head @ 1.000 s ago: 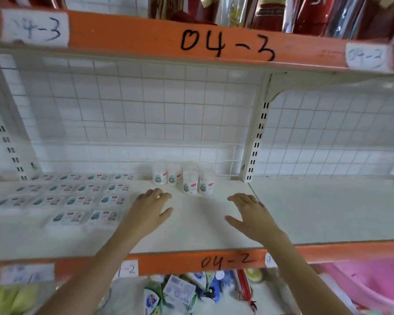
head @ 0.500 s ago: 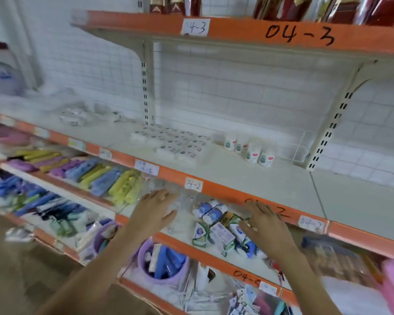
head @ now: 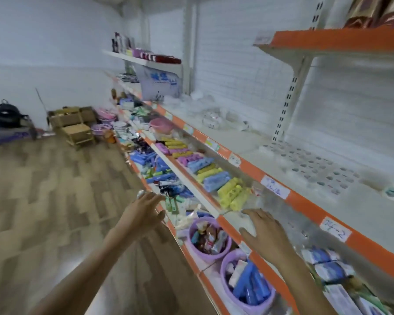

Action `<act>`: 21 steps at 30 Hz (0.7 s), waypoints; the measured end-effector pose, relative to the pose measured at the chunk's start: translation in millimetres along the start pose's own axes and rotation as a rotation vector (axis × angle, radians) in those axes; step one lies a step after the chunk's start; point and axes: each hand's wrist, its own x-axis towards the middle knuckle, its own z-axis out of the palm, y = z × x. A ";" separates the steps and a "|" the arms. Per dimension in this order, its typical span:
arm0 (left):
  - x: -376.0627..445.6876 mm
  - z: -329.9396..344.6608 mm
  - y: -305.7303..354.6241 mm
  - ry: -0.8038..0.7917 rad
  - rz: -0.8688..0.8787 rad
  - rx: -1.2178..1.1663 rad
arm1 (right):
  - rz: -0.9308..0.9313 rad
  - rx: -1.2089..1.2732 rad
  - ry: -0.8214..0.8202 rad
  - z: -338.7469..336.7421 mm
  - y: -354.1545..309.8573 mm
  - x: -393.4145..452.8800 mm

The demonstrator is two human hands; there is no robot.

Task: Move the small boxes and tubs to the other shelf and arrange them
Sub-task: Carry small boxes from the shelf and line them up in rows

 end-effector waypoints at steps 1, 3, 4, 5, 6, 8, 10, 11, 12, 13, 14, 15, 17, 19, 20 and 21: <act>4.2 -5.3 -18.2 0.005 -0.020 0.015 | -0.030 0.003 -0.011 4.0 -12.4 19.5; 18.8 -16.0 -54.6 0.015 -0.065 0.061 | -0.080 0.009 -0.018 12.1 -36.5 61.1; 28.5 -22.1 -71.6 0.033 -0.079 0.074 | -0.098 0.011 -0.015 15.5 -49.1 82.1; 39.4 -27.4 -89.5 0.046 -0.094 0.076 | -0.113 0.018 -0.006 18.9 -61.0 103.0; 51.3 -32.2 -106.8 0.058 -0.102 0.079 | -0.121 0.022 0.003 22.0 -72.5 123.1; 77.3 -41.4 -137.7 0.061 -0.109 0.083 | -0.124 0.025 0.013 25.1 -92.7 161.2; 106.5 -51.5 -165.2 0.064 -0.101 0.096 | -0.121 0.034 0.024 26.9 -109.9 200.4; 121.9 -56.6 -178.1 0.074 -0.090 0.096 | -0.117 0.045 0.032 27.8 -117.6 219.6; 137.6 -62.3 -189.8 0.090 -0.076 0.094 | -0.112 0.059 0.041 28.4 -124.8 237.4; 153.2 -67.3 -200.6 0.100 -0.068 0.092 | -0.108 0.077 0.057 29.7 -130.3 254.3; 168.3 -72.3 -209.7 0.108 -0.058 0.092 | -0.101 0.090 0.076 31.3 -134.8 270.2; 182.6 -76.0 -217.8 0.110 -0.054 0.095 | -0.096 0.095 0.089 33.3 -138.3 285.1; 209.1 -79.7 -232.4 0.117 -0.043 0.103 | -0.082 0.085 0.091 36.9 -143.9 312.8; 234.1 -80.0 -244.3 0.117 -0.033 0.109 | -0.075 0.071 0.097 39.7 -147.7 338.8; 246.0 -78.7 -249.4 0.118 -0.030 0.106 | -0.072 0.069 0.102 40.9 -149.0 351.2; 257.7 -76.5 -254.3 0.117 -0.028 0.098 | -0.068 0.072 0.106 41.8 -150.0 363.3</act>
